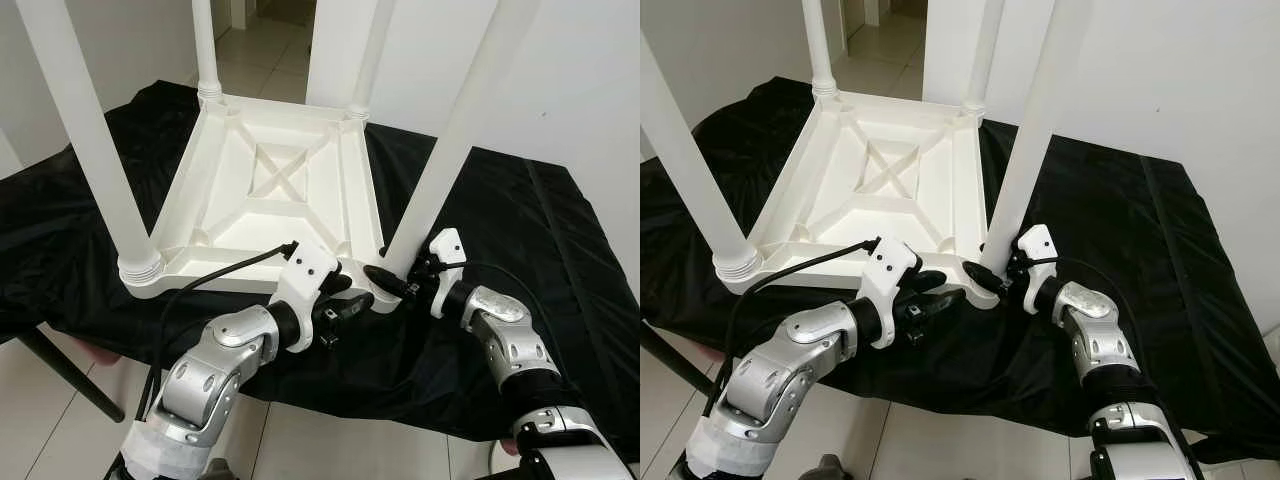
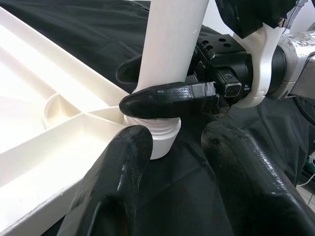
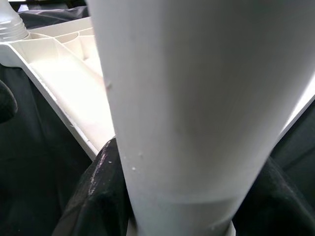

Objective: Building children table

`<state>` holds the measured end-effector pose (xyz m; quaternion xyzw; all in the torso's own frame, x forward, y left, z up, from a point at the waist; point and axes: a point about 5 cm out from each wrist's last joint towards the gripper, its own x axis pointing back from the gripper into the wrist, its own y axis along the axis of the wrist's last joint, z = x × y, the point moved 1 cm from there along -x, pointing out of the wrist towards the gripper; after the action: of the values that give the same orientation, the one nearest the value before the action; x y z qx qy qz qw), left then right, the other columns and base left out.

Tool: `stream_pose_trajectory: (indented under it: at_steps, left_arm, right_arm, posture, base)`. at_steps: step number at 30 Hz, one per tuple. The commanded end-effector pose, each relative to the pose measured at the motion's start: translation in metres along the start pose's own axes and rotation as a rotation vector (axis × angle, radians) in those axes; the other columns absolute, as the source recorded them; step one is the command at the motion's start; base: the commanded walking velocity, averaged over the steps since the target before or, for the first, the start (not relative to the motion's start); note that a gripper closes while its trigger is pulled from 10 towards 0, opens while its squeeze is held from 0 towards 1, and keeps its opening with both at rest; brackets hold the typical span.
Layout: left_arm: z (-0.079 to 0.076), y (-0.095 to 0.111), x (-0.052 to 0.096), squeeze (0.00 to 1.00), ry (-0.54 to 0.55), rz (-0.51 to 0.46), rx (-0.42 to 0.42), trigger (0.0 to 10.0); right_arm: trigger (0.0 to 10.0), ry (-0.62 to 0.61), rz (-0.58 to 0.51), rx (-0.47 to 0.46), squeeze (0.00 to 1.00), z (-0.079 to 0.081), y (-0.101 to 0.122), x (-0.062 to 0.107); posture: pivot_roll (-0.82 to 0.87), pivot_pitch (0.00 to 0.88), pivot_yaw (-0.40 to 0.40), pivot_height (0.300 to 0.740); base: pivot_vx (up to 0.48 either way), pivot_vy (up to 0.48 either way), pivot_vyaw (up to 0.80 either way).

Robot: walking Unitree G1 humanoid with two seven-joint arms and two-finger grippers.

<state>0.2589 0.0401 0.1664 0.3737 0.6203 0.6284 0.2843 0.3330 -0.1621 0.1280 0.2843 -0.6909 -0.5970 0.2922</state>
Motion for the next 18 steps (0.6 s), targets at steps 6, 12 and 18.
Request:
stream_pose_trajectory:
  at_steps: [6,12,18]
  left_arm:
    - [-0.004,-0.002,-0.001,0.00,-0.015,0.016,0.001,10.0]
    - [-0.006,-0.005,-0.001,0.00,-0.024,0.021,0.006,10.0]
    - [-0.007,-0.004,-0.002,0.00,-0.027,0.020,0.006,10.0]
  right_arm:
    - [0.0,-0.178,0.024,-0.029,0.00,0.005,-0.011,-0.001]
    - [0.0,-0.354,-0.014,-0.094,0.00,0.012,-0.009,0.001]
    - [0.0,-0.585,-0.011,-0.157,0.00,0.015,-0.009,0.008]
  posture:
    - [0.13,0.026,-0.096,0.740]
    - [0.13,0.024,-0.102,0.740]
    - [0.13,0.017,-0.109,0.740]
  base:
    - [0.000,0.000,0.00]
    - [0.000,0.000,0.00]
    - [0.000,0.000,0.00]
